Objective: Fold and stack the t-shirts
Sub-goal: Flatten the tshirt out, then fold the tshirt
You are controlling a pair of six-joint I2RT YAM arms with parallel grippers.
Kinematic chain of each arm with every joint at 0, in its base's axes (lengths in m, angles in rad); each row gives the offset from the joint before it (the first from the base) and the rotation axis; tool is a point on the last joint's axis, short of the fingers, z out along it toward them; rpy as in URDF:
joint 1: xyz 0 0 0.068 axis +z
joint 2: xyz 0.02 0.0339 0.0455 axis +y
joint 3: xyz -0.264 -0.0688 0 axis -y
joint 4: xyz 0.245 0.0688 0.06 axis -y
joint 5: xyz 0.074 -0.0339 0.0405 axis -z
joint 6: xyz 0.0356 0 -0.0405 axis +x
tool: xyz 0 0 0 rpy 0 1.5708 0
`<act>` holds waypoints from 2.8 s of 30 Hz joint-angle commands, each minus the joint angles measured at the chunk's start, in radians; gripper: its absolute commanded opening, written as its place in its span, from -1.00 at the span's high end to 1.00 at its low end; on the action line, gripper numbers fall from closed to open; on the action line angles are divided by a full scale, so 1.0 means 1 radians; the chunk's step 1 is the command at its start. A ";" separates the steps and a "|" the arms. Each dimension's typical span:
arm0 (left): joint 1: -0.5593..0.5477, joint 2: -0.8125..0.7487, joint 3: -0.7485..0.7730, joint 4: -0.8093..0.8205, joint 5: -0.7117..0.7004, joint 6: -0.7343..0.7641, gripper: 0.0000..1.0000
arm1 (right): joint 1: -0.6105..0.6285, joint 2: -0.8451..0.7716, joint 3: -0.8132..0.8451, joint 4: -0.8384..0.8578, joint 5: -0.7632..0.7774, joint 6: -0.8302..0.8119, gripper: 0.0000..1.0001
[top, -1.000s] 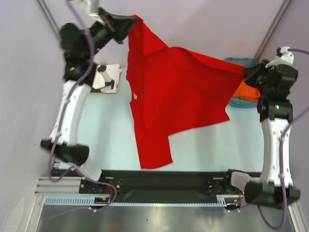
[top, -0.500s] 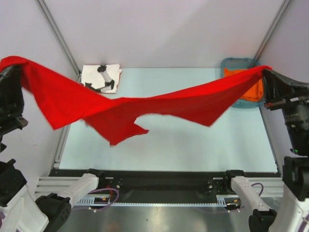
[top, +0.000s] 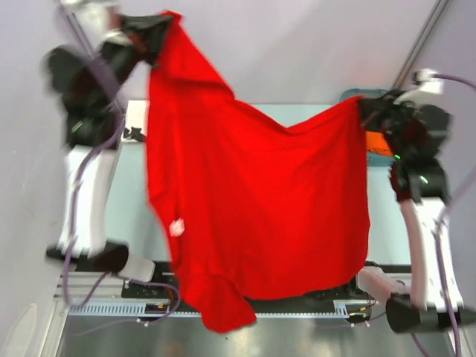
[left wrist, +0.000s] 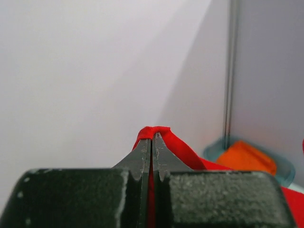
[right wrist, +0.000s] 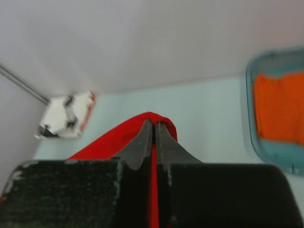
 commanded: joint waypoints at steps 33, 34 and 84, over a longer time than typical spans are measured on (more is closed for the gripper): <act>-0.022 1.005 0.092 0.498 0.238 -0.563 1.00 | -0.251 0.570 -0.283 0.150 0.241 -0.107 1.00; -0.027 0.976 0.033 0.524 0.235 -0.563 0.99 | -0.252 0.576 -0.281 0.147 0.237 -0.110 1.00; 0.047 0.101 -0.948 0.123 0.218 -0.535 1.00 | -0.318 0.512 -0.241 -0.346 -0.003 -0.030 1.00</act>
